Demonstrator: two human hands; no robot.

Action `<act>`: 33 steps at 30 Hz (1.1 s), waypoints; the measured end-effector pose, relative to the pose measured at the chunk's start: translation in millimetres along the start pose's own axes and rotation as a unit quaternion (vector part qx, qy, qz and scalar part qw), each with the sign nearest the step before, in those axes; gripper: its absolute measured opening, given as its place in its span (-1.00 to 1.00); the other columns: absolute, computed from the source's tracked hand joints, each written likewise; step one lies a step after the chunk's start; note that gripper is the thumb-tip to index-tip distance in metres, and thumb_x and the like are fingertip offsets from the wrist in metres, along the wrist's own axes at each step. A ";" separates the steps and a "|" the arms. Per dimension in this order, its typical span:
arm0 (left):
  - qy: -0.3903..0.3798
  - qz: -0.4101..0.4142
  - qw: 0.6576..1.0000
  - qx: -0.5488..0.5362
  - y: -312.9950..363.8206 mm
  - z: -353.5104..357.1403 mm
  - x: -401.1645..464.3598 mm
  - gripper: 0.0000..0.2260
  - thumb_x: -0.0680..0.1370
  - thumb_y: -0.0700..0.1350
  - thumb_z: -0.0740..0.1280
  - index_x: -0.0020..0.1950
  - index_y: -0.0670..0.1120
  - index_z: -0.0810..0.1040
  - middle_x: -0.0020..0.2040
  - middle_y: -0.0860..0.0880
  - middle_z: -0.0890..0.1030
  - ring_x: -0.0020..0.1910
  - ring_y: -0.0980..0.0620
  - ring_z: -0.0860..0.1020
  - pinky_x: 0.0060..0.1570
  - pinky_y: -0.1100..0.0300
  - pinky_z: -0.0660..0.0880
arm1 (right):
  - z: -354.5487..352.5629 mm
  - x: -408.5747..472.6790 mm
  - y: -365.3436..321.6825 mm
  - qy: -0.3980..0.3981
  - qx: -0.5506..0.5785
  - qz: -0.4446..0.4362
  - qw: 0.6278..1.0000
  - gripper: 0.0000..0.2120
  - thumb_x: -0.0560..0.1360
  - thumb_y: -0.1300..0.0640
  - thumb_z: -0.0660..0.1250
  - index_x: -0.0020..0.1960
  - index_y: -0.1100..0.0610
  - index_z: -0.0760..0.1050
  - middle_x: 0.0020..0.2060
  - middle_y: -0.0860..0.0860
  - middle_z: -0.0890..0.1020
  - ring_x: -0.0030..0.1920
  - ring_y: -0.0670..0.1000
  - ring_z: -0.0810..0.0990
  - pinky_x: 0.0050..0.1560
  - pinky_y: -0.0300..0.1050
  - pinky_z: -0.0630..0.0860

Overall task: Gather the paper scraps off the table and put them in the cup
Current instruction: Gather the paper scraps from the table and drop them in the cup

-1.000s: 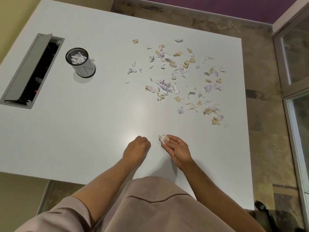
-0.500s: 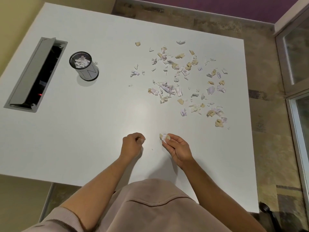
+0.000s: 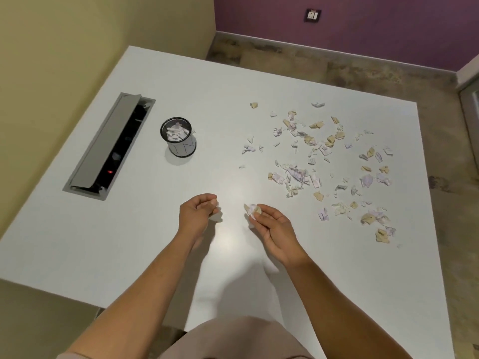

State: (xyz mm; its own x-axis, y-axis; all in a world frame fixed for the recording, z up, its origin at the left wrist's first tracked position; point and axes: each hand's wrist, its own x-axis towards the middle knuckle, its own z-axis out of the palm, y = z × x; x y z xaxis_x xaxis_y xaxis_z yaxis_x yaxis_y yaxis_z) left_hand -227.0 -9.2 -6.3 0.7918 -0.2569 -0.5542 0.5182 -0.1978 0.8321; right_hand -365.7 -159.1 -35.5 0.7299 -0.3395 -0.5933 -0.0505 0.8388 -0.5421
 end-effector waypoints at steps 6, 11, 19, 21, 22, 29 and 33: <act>0.048 0.053 0.997 -0.013 65.6 -35.5 55.5 -0.89 0.49 -0.27 0.43 -0.12 -0.06 0.66 -0.31 0.05 0.67 -0.31 0.10 0.62 -0.11 0.24 0.57 | 99.9 55.2 -18.0 0.000 -0.019 -0.019 1.000 -0.78 0.43 0.43 0.40 0.06 0.30 0.56 -0.01 0.17 0.70 0.04 0.10 0.69 0.06 -0.08 0.62; 0.073 0.104 0.992 -0.005 112.7 -49.3 104.8 -0.85 0.49 -0.28 0.42 -0.16 -0.02 0.66 -0.26 -0.01 0.68 -0.28 0.07 0.64 0.00 0.16 0.59 | 177.7 95.7 -35.2 -0.004 -0.064 -0.041 0.997 -0.80 0.43 0.51 0.36 0.01 0.34 0.55 -0.06 0.26 0.66 -0.14 0.08 0.70 -0.10 -0.16 0.65; 0.104 0.137 0.982 0.076 148.9 -52.8 165.2 -0.81 0.50 -0.28 0.40 -0.19 0.01 0.65 -0.21 -0.05 0.69 -0.37 0.18 0.65 -0.25 0.31 0.57 | 242.2 161.7 -44.2 0.056 -0.217 -0.085 0.971 -0.80 0.42 0.45 0.40 -0.01 0.25 0.60 -0.05 0.24 0.66 -0.07 0.16 0.68 -0.03 -0.11 0.65; 0.109 0.149 0.976 0.113 154.0 -51.5 173.8 -0.78 0.52 -0.28 0.37 -0.19 0.03 0.64 -0.24 -0.01 0.68 -0.39 0.24 0.62 -0.36 0.40 0.51 | 247.8 177.0 -44.3 0.073 -0.298 -0.104 0.946 -0.77 0.44 0.37 0.42 0.07 0.21 0.62 0.00 0.18 0.68 0.03 0.14 0.67 0.14 0.01 0.60; 0.111 0.155 0.973 0.134 156.3 -51.4 177.7 -0.77 0.53 -0.28 0.35 -0.19 0.03 0.64 -0.23 0.01 0.68 -0.38 0.25 0.62 -0.36 0.42 0.50 | 250.3 183.3 -44.7 0.073 -0.340 -0.115 0.930 -0.76 0.47 0.33 0.40 0.12 0.19 0.62 0.03 0.15 0.68 0.07 0.12 0.66 0.18 0.03 0.58; 0.087 0.181 0.958 0.205 159.3 -53.2 184.1 -0.81 0.57 -0.24 0.30 0.01 -0.02 0.66 -0.07 0.01 0.68 -0.06 0.06 0.64 -0.01 0.23 0.56 | 254.1 194.3 -47.7 0.035 -0.471 -0.139 0.870 -0.64 0.57 0.36 0.16 0.31 0.21 0.51 0.25 0.11 0.59 0.26 0.05 0.55 0.32 0.04 0.48; 0.082 0.223 0.946 0.219 155.2 -46.6 165.8 -0.82 0.59 -0.20 0.28 0.09 -0.05 0.65 -0.08 0.08 0.64 -0.01 0.06 0.62 0.03 0.23 0.52 | 239.4 178.9 -48.5 0.039 -0.439 -0.168 0.882 -0.62 0.57 0.42 0.11 0.31 0.24 0.50 0.24 0.10 0.59 0.24 0.00 0.56 0.29 0.01 0.51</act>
State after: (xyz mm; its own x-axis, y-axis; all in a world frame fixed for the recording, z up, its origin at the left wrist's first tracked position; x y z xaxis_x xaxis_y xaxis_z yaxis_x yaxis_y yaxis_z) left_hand -0.3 -38.4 32.1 0.9585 -0.2632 -0.1093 -0.0342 -0.4870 0.8727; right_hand -69.5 -158.6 27.1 0.7568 -0.5632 -0.3317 -0.3731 0.0444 -0.9267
